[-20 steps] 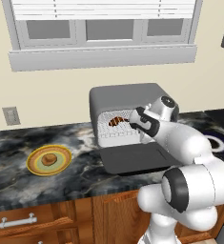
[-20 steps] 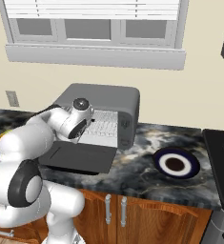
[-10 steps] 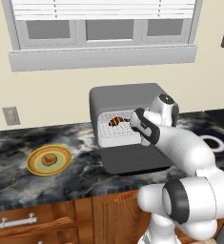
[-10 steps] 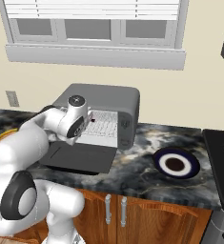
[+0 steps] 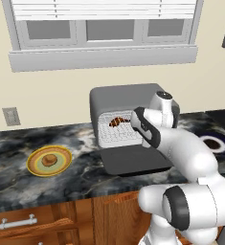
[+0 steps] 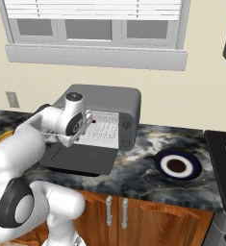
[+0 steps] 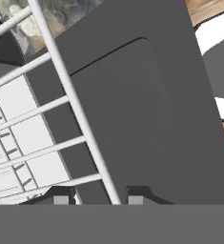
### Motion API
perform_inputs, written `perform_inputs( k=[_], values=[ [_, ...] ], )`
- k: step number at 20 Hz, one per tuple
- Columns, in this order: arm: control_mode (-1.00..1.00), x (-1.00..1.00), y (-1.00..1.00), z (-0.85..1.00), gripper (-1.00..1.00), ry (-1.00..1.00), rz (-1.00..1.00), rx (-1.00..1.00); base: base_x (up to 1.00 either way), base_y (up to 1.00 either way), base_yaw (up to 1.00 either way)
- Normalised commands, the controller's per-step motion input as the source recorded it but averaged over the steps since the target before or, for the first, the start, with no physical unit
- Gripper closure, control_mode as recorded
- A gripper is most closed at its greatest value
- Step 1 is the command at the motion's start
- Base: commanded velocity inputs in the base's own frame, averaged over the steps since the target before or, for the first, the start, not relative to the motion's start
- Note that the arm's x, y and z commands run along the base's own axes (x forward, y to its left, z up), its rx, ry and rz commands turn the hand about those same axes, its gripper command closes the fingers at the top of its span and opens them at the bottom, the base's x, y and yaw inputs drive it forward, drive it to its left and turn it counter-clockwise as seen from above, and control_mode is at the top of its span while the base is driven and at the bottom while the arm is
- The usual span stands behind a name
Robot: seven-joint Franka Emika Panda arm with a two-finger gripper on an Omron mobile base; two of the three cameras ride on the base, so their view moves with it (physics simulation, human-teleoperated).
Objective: Open the toaster oven door. Place the bread on the top rack in the toaster oven and place the chicken drumstick on the bottom rack.
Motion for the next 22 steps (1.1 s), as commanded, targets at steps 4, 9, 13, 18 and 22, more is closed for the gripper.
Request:
perform_inputs(
  k=[4, 9, 13, 18, 22],
  values=[
    [-1.00, -0.40, 0.01, -0.42, 1.00, 0.15, -0.06, 0.00, 0.00, 0.00, 0.00],
    [-1.00, -0.40, 0.03, -0.41, 1.00, 0.14, -0.06, 0.00, 0.00, 0.00, 0.00],
    [-1.00, -0.39, 0.04, -0.41, 1.00, 0.13, -0.06, 0.00, 0.00, 0.00, 0.00],
    [-1.00, -0.39, 0.06, -0.37, 1.00, 0.08, -0.05, 0.00, 0.00, 0.00, 0.00],
    [-1.00, -0.05, 0.03, 0.01, 1.00, -0.02, -0.02, 0.00, 0.00, 0.00, 0.00]
  ],
)
